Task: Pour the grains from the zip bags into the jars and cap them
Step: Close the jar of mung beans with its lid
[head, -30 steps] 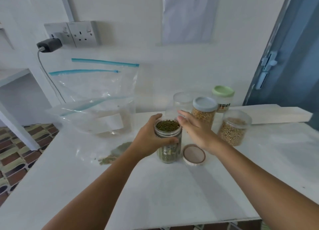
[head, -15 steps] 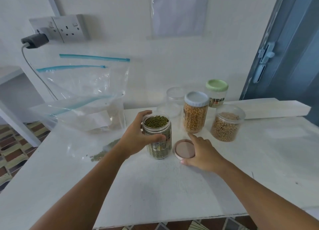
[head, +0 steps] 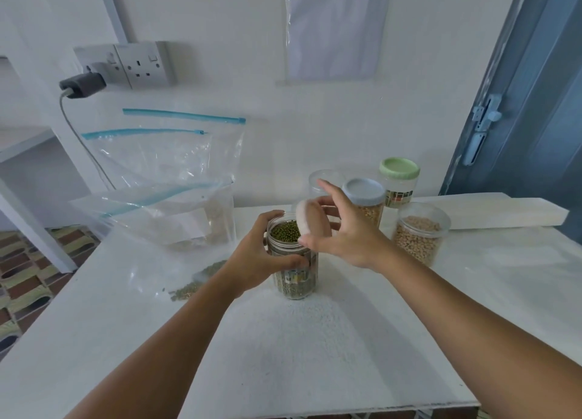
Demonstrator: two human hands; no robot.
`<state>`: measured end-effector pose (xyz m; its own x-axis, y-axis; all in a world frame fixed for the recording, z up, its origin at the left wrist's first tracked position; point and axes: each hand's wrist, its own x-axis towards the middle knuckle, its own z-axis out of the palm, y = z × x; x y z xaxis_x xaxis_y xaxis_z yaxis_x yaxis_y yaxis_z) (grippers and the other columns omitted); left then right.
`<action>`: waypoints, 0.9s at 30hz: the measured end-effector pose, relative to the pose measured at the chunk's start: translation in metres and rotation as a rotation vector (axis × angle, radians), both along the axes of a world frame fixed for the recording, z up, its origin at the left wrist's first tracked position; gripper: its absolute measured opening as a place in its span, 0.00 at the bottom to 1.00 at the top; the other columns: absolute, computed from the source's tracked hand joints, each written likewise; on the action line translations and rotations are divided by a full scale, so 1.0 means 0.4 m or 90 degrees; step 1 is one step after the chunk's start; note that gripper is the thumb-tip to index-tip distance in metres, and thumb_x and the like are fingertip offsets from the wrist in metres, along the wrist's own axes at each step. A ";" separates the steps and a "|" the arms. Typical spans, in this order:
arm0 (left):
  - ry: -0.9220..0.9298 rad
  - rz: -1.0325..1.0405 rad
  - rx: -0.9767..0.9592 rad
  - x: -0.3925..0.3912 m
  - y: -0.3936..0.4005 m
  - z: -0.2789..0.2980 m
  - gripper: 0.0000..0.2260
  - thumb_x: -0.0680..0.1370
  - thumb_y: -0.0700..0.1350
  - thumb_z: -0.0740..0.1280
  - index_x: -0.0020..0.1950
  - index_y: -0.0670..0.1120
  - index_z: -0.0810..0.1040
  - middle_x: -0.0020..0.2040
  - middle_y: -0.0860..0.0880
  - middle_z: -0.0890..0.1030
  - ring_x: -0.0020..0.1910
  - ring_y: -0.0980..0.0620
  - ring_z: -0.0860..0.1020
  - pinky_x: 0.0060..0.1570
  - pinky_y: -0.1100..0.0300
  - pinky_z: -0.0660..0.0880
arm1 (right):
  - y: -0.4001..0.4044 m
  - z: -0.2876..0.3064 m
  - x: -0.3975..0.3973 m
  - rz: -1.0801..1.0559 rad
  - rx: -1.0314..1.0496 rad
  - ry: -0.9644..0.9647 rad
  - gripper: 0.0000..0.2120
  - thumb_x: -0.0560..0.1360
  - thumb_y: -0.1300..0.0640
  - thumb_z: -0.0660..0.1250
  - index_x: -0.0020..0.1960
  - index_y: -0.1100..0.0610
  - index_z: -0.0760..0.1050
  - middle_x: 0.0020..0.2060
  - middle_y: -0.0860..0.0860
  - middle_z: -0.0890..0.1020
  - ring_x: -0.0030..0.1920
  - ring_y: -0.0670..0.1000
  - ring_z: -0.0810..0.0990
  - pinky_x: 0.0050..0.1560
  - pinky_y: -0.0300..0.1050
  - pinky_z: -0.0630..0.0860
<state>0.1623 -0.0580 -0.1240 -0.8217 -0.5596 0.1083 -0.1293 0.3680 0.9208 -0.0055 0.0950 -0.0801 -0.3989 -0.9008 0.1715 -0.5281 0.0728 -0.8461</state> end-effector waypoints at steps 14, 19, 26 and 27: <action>-0.013 -0.060 0.003 -0.008 -0.037 0.015 0.45 0.63 0.48 0.88 0.76 0.54 0.71 0.65 0.48 0.82 0.65 0.46 0.81 0.66 0.39 0.77 | -0.097 0.096 0.025 0.108 0.179 0.143 0.57 0.62 0.42 0.85 0.80 0.41 0.53 0.75 0.42 0.73 0.73 0.46 0.72 0.73 0.50 0.71; -0.014 -0.051 -0.009 -0.007 -0.042 0.004 0.45 0.63 0.49 0.88 0.76 0.58 0.70 0.65 0.51 0.82 0.64 0.47 0.81 0.65 0.40 0.78 | -0.108 0.128 0.029 0.123 0.222 0.221 0.55 0.64 0.42 0.84 0.80 0.42 0.53 0.74 0.42 0.73 0.69 0.48 0.74 0.67 0.47 0.74; -0.029 -0.026 -0.004 0.000 -0.034 -0.004 0.52 0.62 0.52 0.87 0.80 0.57 0.63 0.64 0.55 0.81 0.62 0.53 0.81 0.64 0.48 0.80 | -0.121 0.134 0.047 0.089 0.247 0.287 0.59 0.60 0.36 0.83 0.80 0.44 0.53 0.70 0.46 0.77 0.64 0.51 0.77 0.59 0.48 0.78; -0.036 -0.020 0.005 0.002 -0.032 -0.003 0.54 0.63 0.52 0.87 0.82 0.57 0.60 0.65 0.56 0.81 0.63 0.55 0.80 0.63 0.50 0.80 | -0.116 0.126 0.054 0.059 0.239 0.298 0.59 0.60 0.32 0.82 0.80 0.45 0.53 0.67 0.48 0.78 0.63 0.52 0.78 0.58 0.49 0.79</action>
<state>0.1631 -0.0707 -0.1252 -0.8437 -0.5338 0.0568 -0.1693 0.3649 0.9155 0.0159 0.0487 -0.0296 -0.2740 -0.9614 -0.0260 -0.8568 0.2563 -0.4474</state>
